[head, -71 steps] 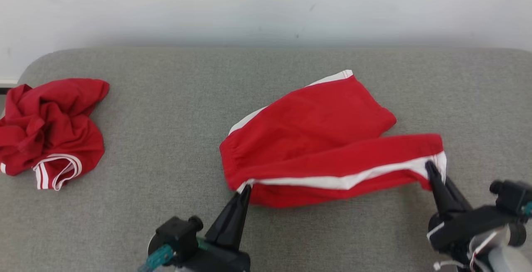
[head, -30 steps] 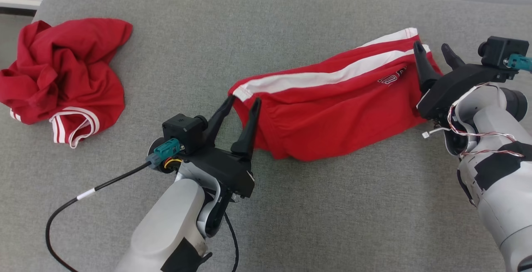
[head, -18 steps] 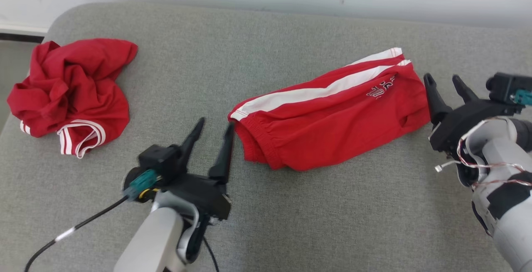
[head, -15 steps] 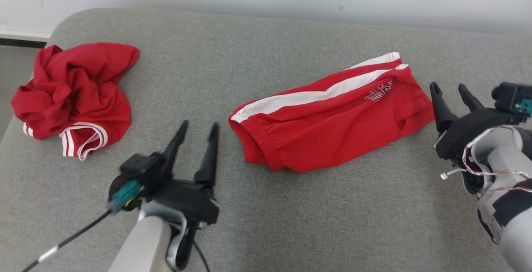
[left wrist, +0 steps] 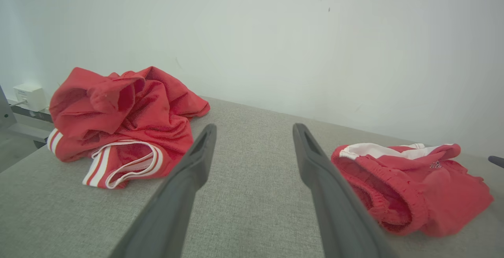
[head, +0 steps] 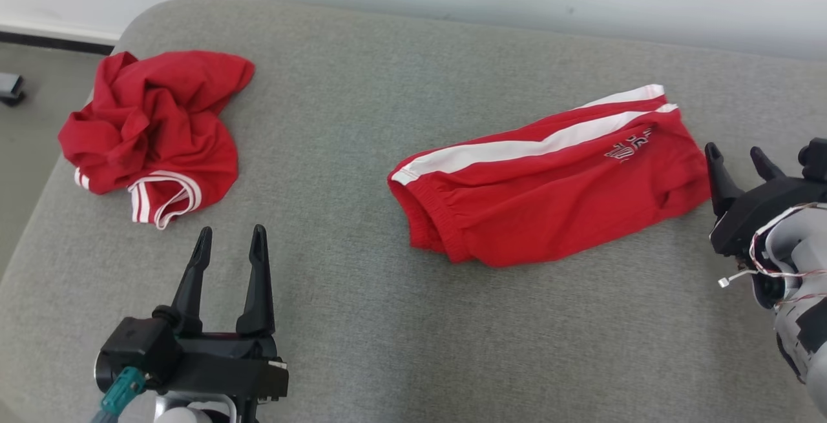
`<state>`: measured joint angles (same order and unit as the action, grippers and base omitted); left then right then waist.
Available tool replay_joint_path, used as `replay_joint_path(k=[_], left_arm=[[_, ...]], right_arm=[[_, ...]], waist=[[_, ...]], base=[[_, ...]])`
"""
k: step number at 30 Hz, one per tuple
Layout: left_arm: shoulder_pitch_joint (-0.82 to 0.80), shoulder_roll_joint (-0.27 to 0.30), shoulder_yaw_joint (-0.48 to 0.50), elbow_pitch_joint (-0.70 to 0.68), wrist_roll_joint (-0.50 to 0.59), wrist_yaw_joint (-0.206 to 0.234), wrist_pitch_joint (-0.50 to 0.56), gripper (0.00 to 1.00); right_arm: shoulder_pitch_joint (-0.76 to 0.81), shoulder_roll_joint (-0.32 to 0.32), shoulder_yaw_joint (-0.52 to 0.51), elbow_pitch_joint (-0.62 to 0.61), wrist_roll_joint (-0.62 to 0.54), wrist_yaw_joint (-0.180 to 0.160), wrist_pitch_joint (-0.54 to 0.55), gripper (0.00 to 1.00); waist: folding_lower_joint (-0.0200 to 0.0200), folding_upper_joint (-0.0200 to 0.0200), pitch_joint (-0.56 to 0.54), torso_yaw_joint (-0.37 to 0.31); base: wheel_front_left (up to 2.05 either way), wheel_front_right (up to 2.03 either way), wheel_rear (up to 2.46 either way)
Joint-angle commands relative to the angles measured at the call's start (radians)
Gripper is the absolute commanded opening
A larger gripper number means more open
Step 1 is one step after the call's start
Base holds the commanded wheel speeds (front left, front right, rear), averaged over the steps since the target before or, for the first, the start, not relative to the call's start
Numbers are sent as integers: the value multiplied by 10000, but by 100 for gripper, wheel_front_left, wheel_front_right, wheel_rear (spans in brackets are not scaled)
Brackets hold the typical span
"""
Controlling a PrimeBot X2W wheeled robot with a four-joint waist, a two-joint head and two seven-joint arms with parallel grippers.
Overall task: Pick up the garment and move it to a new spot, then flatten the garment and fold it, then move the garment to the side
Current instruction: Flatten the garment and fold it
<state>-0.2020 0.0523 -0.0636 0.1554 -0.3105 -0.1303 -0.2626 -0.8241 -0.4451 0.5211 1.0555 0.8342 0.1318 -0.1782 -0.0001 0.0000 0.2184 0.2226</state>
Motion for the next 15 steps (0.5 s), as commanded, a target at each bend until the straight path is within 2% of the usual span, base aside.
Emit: replay_joint_path(k=[1,15], left_arm=[[168,-19,-32,-133,-29,62,-32,100],[369,-21,-553,-619,-261,416,-32,100]], right_arm=[[-166,-73,61,120,-52,-24,35,100],[-1168,-21,361,1829,-317,-24,711,100]], waist=[[1,0,245,279],[1,0,851,1001]], base=[[0,0,0],[0,0,0]])
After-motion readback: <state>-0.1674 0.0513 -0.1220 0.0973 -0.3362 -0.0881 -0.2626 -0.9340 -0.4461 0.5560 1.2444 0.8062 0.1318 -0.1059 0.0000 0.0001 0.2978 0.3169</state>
